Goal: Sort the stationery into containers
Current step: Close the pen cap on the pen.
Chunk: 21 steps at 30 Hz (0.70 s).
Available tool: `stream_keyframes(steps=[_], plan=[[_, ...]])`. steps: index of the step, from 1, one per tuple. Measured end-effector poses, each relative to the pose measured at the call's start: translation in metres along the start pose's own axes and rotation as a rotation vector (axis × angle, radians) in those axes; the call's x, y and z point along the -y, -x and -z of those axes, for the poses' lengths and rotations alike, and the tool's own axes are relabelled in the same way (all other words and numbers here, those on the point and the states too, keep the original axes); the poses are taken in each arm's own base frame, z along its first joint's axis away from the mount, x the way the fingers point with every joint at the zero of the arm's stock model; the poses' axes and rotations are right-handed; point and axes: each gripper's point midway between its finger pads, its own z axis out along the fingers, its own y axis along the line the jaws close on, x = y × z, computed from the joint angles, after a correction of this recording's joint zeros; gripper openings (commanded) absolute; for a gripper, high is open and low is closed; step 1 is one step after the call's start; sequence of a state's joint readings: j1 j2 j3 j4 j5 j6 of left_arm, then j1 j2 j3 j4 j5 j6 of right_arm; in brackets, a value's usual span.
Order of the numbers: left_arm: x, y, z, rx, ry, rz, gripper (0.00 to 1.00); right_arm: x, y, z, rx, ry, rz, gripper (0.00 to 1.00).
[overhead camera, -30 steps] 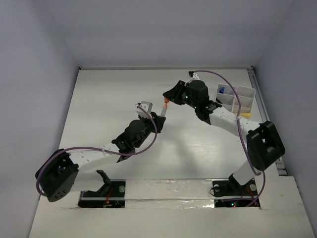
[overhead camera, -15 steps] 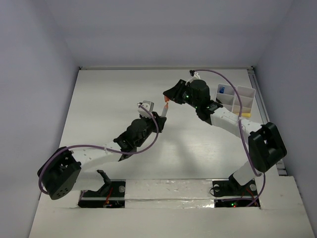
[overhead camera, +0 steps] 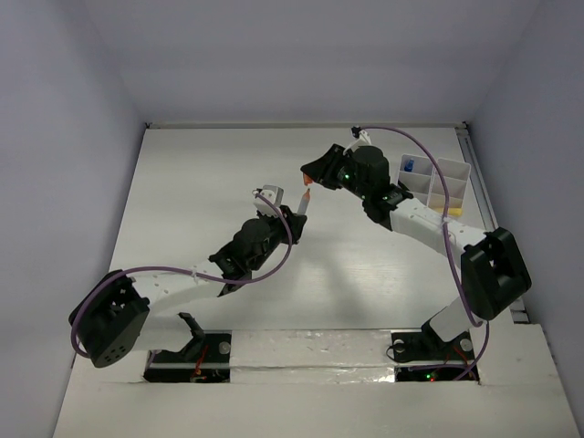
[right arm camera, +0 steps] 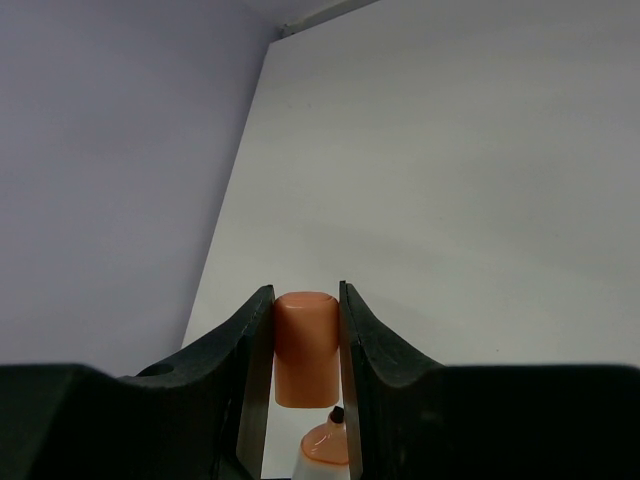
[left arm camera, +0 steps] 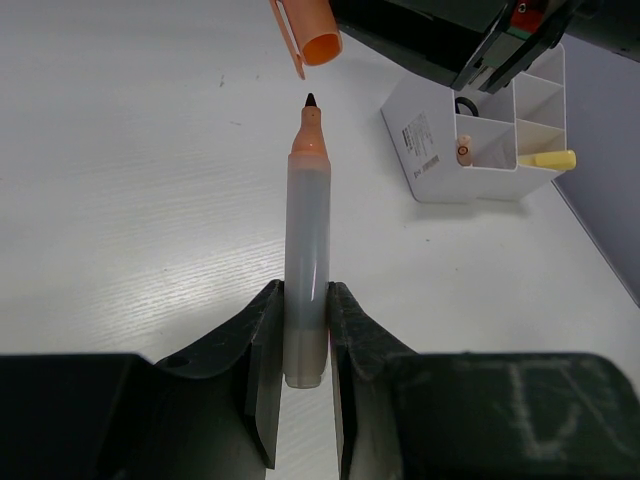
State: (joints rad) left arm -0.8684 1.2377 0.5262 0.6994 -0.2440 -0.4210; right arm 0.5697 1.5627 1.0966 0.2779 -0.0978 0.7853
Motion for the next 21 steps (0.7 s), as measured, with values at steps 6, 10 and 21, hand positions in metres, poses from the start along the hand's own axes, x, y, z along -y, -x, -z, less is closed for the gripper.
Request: stream_keyframes(steps=[6, 10, 21], plan=[[0.0016, 0.0017, -0.0001, 0.006, -0.007, 0.002, 0.00, 0.0023, -0.0022, 0.0002, -0.002, -0.004, 0.003, 0.00], [0.0029, 0.0044, 0.0008, 0.012, -0.011, 0.004, 0.00, 0.0058, -0.0050, 0.0005, -0.006, -0.011, 0.002, 0.00], [0.0024, 0.0080, 0.0017, 0.024, -0.006, 0.007, 0.00, 0.0032, -0.0070, 0.0002, -0.004, 0.000, 0.005, 0.00]])
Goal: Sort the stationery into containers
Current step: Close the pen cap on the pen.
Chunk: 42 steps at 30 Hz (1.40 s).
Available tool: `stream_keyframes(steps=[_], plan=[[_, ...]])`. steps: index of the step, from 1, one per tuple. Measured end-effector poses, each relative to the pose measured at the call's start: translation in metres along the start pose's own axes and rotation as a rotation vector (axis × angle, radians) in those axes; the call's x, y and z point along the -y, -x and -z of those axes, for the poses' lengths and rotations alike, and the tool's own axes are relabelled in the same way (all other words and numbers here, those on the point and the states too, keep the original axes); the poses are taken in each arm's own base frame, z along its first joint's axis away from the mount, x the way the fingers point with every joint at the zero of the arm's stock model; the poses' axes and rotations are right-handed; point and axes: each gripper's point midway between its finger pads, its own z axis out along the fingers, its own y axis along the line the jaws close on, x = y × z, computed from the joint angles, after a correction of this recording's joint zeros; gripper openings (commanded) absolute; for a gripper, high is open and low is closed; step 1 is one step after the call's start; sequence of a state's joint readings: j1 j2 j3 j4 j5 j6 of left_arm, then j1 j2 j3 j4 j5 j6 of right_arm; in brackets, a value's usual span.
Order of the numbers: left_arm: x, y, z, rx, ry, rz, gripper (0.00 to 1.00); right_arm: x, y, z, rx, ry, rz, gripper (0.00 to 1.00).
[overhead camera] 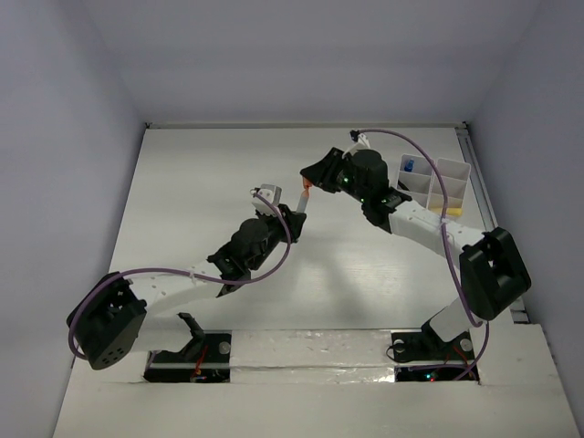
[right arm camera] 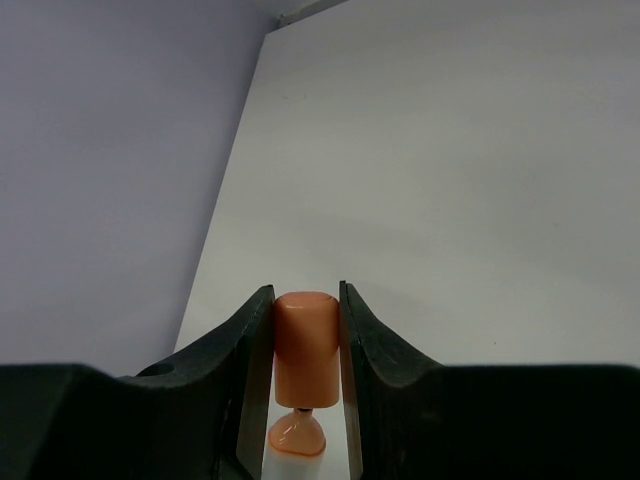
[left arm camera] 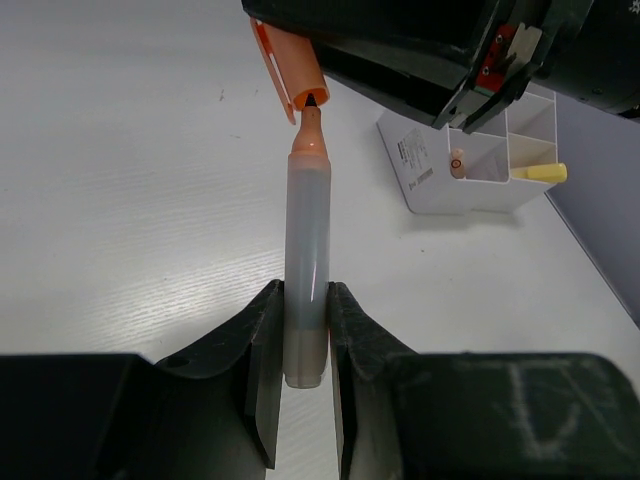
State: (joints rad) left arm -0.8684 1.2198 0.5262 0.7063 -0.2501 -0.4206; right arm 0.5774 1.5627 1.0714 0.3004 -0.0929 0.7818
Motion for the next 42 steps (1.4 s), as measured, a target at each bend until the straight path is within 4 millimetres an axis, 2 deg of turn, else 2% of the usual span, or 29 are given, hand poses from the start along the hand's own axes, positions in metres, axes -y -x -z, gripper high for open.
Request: stream_keyframes(steps=[7, 14, 19, 28, 42], plan=[[0.001, 0.012, -0.003, 0.032, 0.016, 0.006, 0.00, -0.003, -0.007, 0.000, -0.007, 0.004, 0.004, 0.00], [0.000, 0.014, -0.004, 0.039, 0.031, 0.005, 0.00, -0.004, -0.012, 0.004, 0.038, -0.004, -0.002, 0.00], [0.002, 0.014, -0.006, 0.042, 0.023, 0.007, 0.00, -0.006, -0.006, 0.012, 0.113, -0.013, -0.025, 0.00], [0.010, 0.028, -0.009, 0.093, -0.004, 0.005, 0.00, -0.022, 0.007, 0.022, 0.189, 0.035, -0.095, 0.00], [0.008, 0.037, -0.007, 0.125, 0.013, -0.063, 0.00, -0.032, 0.007, 0.024, 0.179, 0.085, -0.163, 0.00]])
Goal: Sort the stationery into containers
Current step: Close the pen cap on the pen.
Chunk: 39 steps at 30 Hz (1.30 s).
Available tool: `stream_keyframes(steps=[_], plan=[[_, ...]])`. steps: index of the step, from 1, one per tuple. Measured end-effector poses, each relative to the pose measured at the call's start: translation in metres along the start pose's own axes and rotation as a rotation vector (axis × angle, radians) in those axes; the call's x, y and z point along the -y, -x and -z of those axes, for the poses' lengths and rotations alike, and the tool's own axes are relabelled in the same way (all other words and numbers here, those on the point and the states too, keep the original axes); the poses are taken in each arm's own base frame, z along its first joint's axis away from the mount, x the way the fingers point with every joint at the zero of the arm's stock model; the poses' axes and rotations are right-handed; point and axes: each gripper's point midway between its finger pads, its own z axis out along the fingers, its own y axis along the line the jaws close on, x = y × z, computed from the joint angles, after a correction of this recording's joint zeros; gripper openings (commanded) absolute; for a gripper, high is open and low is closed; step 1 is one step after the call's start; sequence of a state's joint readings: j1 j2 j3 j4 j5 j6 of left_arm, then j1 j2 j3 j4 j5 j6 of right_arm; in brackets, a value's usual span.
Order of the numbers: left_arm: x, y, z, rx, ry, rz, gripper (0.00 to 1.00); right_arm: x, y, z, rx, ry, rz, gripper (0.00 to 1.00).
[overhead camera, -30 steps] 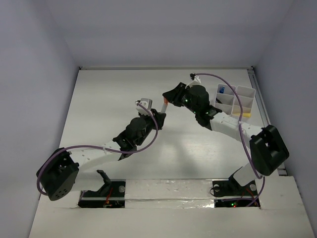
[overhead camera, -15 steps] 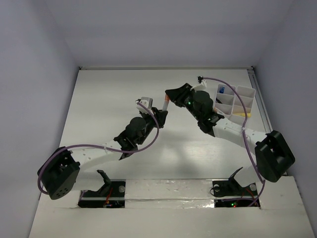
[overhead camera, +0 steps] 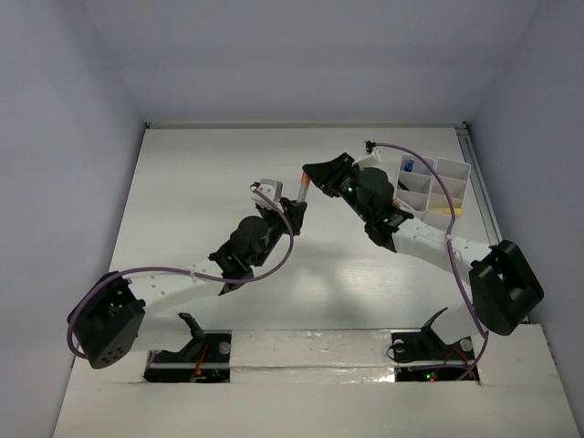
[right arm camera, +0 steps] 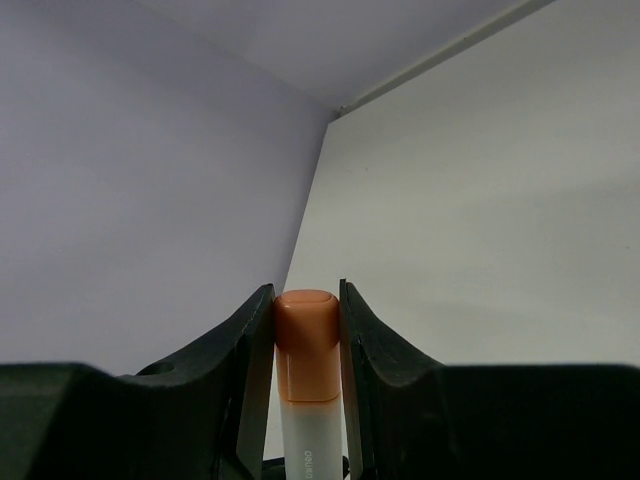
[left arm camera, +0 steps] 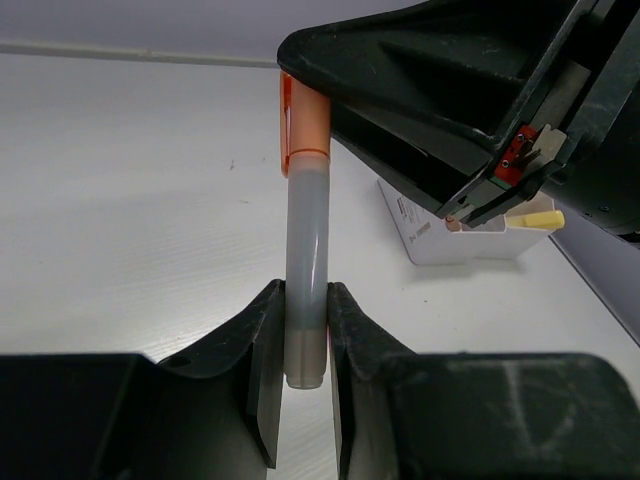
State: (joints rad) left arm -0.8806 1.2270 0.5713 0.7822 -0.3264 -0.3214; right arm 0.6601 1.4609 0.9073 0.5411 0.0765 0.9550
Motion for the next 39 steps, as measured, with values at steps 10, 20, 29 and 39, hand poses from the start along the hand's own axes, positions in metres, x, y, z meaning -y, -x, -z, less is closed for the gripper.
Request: stream_keyframes(steps=[10, 20, 29, 39], plan=[[-0.002, 0.004, 0.004, -0.024, 0.018, -0.055, 0.00, -0.002, -0.006, 0.001, -0.010, 0.012, 0.038, 0.00], [0.005, 0.014, 0.005, -0.076, 0.014, -0.147, 0.00, -0.009, 0.000, 0.012, 0.049, 0.045, 0.040, 0.00], [0.003, 0.009, 0.001, -0.141, 0.015, -0.213, 0.00, -0.006, -0.001, 0.015, 0.092, 0.044, 0.044, 0.00], [0.000, 0.017, -0.002, -0.145, 0.017, -0.261, 0.00, -0.012, 0.003, 0.013, 0.116, 0.070, 0.033, 0.00]])
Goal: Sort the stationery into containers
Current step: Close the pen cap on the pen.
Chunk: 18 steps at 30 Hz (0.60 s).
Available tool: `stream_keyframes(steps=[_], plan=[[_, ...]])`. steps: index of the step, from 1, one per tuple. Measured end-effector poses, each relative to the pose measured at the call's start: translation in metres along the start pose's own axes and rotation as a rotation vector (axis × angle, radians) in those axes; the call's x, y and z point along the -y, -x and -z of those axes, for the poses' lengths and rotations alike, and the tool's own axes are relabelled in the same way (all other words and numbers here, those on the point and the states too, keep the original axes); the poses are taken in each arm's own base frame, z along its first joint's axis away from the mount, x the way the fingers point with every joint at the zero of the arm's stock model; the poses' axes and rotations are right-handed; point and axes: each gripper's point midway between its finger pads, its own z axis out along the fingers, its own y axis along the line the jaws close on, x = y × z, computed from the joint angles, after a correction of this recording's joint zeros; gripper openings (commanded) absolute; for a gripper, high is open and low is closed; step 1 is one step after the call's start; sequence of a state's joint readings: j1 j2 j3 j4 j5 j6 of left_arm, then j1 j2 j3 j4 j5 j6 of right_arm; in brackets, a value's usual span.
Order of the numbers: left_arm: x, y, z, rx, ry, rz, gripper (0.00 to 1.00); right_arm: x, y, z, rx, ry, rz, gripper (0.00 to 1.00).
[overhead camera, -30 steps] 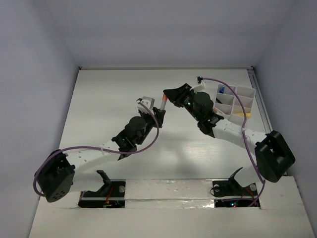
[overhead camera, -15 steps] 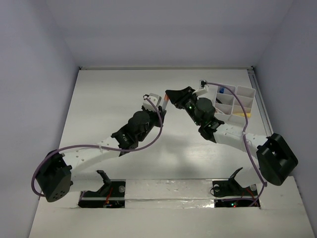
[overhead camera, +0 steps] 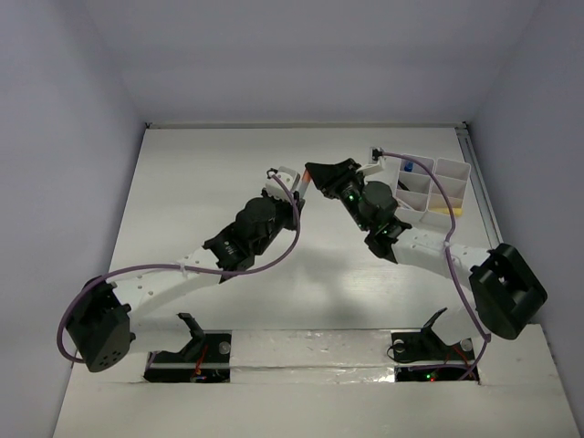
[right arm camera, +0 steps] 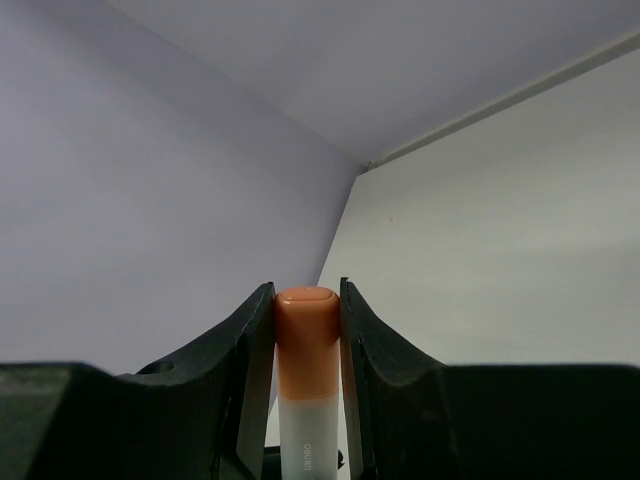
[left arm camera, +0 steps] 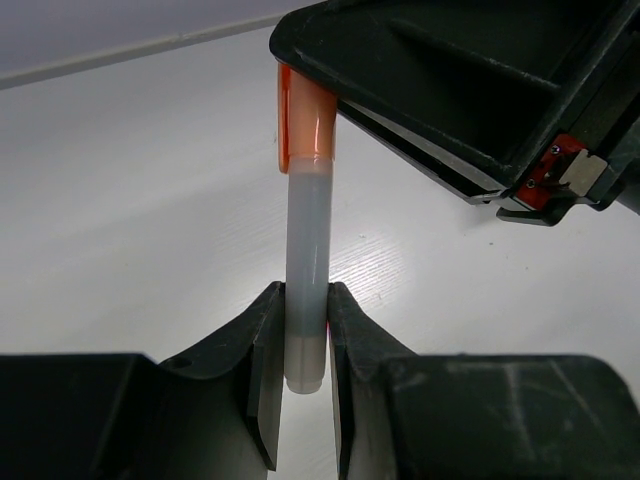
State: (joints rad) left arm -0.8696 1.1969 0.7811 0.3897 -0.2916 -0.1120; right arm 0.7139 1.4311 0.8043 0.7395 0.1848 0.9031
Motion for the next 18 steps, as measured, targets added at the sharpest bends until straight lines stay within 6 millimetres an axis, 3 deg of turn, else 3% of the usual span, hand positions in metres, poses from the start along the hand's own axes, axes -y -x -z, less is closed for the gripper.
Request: stream_keyframes(steps=[18], plan=[[-0.013, -0.004, -0.001, -0.023, 0.042, 0.004, 0.00, 0.002, -0.012, -0.015, -0.018, 0.014, -0.072, 0.00]])
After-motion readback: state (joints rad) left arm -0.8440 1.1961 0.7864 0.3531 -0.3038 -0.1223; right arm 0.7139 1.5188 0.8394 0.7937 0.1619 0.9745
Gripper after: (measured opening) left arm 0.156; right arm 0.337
